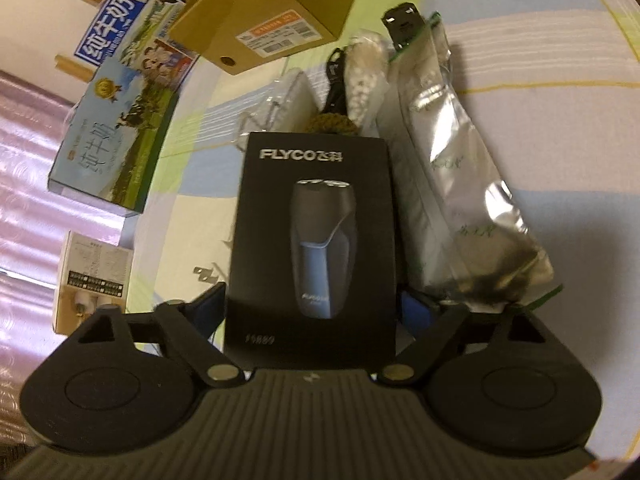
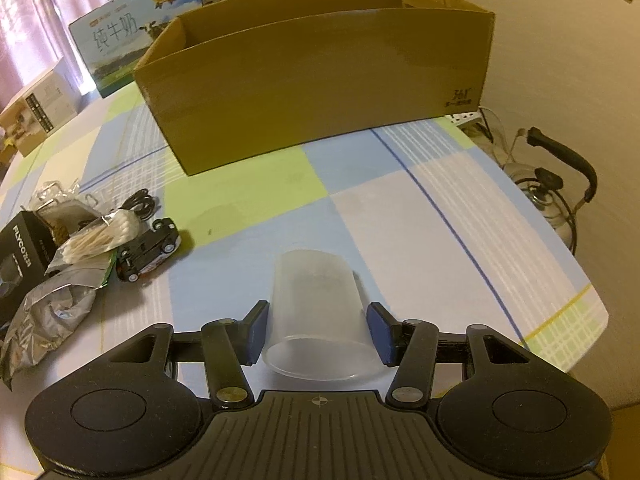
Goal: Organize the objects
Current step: 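Grasp the black FLYCO shaver box with the left tool while the right tool grasps the clear cup, then carry the shaver box with the left tool while the right tool carries the cup toward the cardboard box, then release the shaver box with the left tool while the right tool releases the cup into the cardboard box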
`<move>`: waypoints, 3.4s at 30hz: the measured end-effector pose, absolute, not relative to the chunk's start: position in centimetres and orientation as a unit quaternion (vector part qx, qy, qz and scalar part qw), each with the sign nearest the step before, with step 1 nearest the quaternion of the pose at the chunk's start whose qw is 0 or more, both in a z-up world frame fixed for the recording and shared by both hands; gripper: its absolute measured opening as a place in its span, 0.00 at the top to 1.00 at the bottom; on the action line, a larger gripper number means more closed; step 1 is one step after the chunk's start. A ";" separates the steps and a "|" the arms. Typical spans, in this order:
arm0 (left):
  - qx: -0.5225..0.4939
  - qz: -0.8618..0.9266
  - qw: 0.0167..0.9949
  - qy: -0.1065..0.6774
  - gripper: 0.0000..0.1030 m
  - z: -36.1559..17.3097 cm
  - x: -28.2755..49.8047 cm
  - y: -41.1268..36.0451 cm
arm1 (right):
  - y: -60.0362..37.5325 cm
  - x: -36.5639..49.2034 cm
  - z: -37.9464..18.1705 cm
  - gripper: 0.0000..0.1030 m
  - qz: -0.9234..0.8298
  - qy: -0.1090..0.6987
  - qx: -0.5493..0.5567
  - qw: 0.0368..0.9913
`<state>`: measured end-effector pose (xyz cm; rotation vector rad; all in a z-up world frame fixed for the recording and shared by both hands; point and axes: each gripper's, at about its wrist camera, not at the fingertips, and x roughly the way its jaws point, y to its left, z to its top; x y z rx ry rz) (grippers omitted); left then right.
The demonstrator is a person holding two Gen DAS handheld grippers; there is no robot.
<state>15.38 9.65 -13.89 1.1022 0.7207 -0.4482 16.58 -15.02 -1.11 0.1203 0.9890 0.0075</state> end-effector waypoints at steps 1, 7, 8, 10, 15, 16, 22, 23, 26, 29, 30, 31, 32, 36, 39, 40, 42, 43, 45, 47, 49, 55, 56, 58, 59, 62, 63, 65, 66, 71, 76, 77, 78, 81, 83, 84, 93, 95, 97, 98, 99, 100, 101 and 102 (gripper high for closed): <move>0.510 -0.208 0.766 0.331 0.24 -14.0 15.4 9.6 | -15.1 16.5 -1.1 0.52 0.002 0.474 0.058 0.879; 0.487 -0.211 0.781 0.330 0.25 -13.0 15.7 10.0 | -15.8 16.5 -0.7 0.52 0.002 0.469 0.061 0.881; 0.471 -0.212 0.789 0.334 0.25 -12.4 15.8 10.2 | -15.9 16.6 -0.6 0.52 0.003 0.468 0.062 0.882; 0.429 -0.208 0.807 0.347 0.25 -11.1 16.3 10.6 | -16.0 16.7 -0.4 0.52 0.008 0.465 0.063 0.883; 0.318 -0.191 0.852 0.370 0.25 -7.4 17.1 11.7 | -16.3 17.4 0.5 0.52 0.021 0.456 0.063 0.887; 0.297 -0.187 0.859 0.373 0.25 -6.6 17.2 11.8 | -16.3 17.6 0.6 0.52 0.024 0.454 0.062 0.888; 0.169 -0.163 0.890 0.391 0.25 -2.7 17.9 12.0 | -16.5 18.8 1.9 0.52 0.049 0.440 0.060 0.895; 0.151 -0.158 0.893 0.393 0.25 -2.3 18.1 11.9 | -16.5 19.0 2.2 0.52 0.054 0.437 0.059 0.896; 0.104 -0.146 0.899 0.399 0.25 -1.1 19.1 11.2 | -16.8 19.5 3.1 0.52 0.069 0.426 0.055 0.900; 0.081 -0.137 0.904 0.397 0.25 0.0 19.6 9.6 | -17.3 20.0 4.2 0.52 0.084 0.413 0.053 0.905; 0.074 -0.137 0.905 0.397 0.25 0.3 19.9 8.8 | -17.5 20.2 4.6 0.52 0.088 0.408 0.053 0.907; 0.070 -0.136 0.905 0.397 0.25 0.5 20.1 8.2 | -17.8 20.3 5.0 0.52 0.092 0.403 0.053 0.909; 0.064 -0.136 0.906 0.396 0.25 0.8 20.4 7.5 | -18.1 20.5 5.4 0.52 0.096 0.399 0.052 0.910; 0.051 -0.138 0.911 0.385 0.25 1.6 21.5 4.6 | -19.4 21.2 6.7 0.52 0.112 0.380 0.050 0.917; 0.036 -0.137 0.915 0.378 0.25 2.3 22.7 2.4 | -20.2 21.9 7.4 0.52 0.123 0.366 0.049 0.921; 0.031 -0.137 0.916 0.376 0.25 2.6 23.1 1.8 | -20.5 22.3 7.7 0.52 0.127 0.362 0.048 0.922; 0.022 -0.138 0.918 0.372 0.25 3.1 24.0 0.4 | -21.1 23.0 8.0 0.52 0.133 0.353 0.046 0.925; 0.020 -0.139 0.919 0.369 0.25 3.4 24.5 -0.4 | -21.4 23.3 8.1 0.52 0.135 0.349 0.045 0.926; 0.019 -0.139 0.921 0.364 0.25 3.8 25.4 -1.7 | -22.0 24.0 8.4 0.52 0.141 0.343 0.042 0.928; 0.018 -0.140 0.922 0.361 0.25 4.1 26.3 -3.0 | -22.7 24.9 8.7 0.52 0.146 0.338 0.037 0.929; 0.016 -0.140 0.923 0.358 0.25 4.3 27.4 -4.1 | -23.3 25.8 9.0 0.52 0.149 0.332 0.035 0.931; 0.013 -0.127 0.925 0.359 0.25 4.3 31.0 -6.9 | -25.0 28.8 9.6 0.52 0.155 0.316 0.026 0.936; 0.012 -0.124 0.925 0.360 0.25 4.2 31.5 -7.3 | -25.3 29.4 9.6 0.52 0.155 0.315 0.025 0.936; 0.011 -0.117 0.924 0.363 0.25 4.0 32.8 -8.2 | -25.8 30.6 9.5 0.52 0.154 0.312 0.022 0.937; 0.011 -0.114 0.924 0.365 0.25 3.8 33.5 -8.7 | -26.0 31.2 9.4 0.52 0.154 0.311 0.020 0.938; 0.013 -0.101 0.923 0.372 0.25 3.2 35.3 -9.8 | -26.6 33.1 9.0 0.52 0.148 0.313 0.012 0.938; 0.014 -0.095 0.922 0.375 0.25 3.0 35.9 -10.1 | -26.9 33.7 8.8 0.52 0.148 0.314 0.010 0.938; 0.014 -0.086 0.919 0.383 0.25 2.4 37.1 -10.5 | -27.2 34.9 8.3 0.52 0.143 0.319 0.004 0.937; 0.014 -0.081 0.918 0.387 0.25 2.1 37.6 -10.8 | -27.3 35.5 8.0 0.52 0.141 0.321 0.001 0.936; 0.015 -0.073 0.910 0.409 0.25 0.6 39.5 -11.7 | -28.3 37.8 6.8 0.52 0.137 0.339 -0.007 0.931; 0.015 -0.068 0.900 0.430 0.25 -1.0 40.8 -12.5 | -28.7 39.5 5.6 0.52 0.137 0.356 -0.018 0.924; 0.016 -0.066 0.898 0.435 0.25 -1.3 41.0 -12.6 | -28.7 39.8 5.4 0.52 0.137 0.359 -0.021 0.923; 0.016 -0.064 0.896 0.440 0.25 -1.7 41.2 -12.7 | -28.7 40.0 5.2 0.52 0.138 0.361 -0.024 0.922; 0.013 -0.056 0.887 0.459 0.25 -2.9 41.9 -12.9 | -28.6 40.7 4.6 0.52 0.139 0.368 -0.030 0.919; 0.011 -0.053 0.882 0.468 0.25 -3.5 42.3 -13.0 | -28.6 41.0 4.3 0.52 0.139 0.371 -0.034 0.918; 0.012 -0.050 0.880 0.472 0.25 -3.9 42.5 -13.1 | -28.6 41.1 4.2 0.52 0.139 0.372 -0.035 0.917; 0.029 -0.045 0.875 0.481 0.21 -5.1 43.2 -13.9 | -29.0 42.2 3.9 0.52 0.142 0.378 -0.037 0.914; 0.028 -0.047 0.875 0.482 0.21 -5.1 43.2 -13.9 | -29.0 42.3 3.8 0.52 0.145 0.379 -0.039 0.913; 0.028 -0.048 0.874 0.483 0.21 -5.1 43.2 -13.9 | -29.0 42.5 3.8 0.52 0.147 0.379 -0.040 0.913; 0.030 -0.049 0.874 0.483 0.21 -5.0 43.2 -13.9 | -29.0 42.5 3.7 0.52 0.148 0.380 -0.040 0.912; 0.032 -0.049 0.875 0.481 0.21 -4.9 43.1 -14.0 | -29.0 42.6 3.7 0.52 0.148 0.379 -0.040 0.912; 0.034 -0.049 0.876 0.479 0.21 -4.8 43.0 -14.0 | -29.0 42.7 3.6 0.52 0.149 0.380 -0.039 0.912; 0.035 -0.050 0.877 0.476 0.21 -4.7 42.9 -14.0 | -29.0 42.7 3.6 0.52 0.150 0.380 -0.039 0.912; 0.037 -0.050 0.878 0.474 0.20 -4.5 42.9 -14.0 | -29.0 42.8 3.6 0.52 0.150 0.380 -0.038 0.912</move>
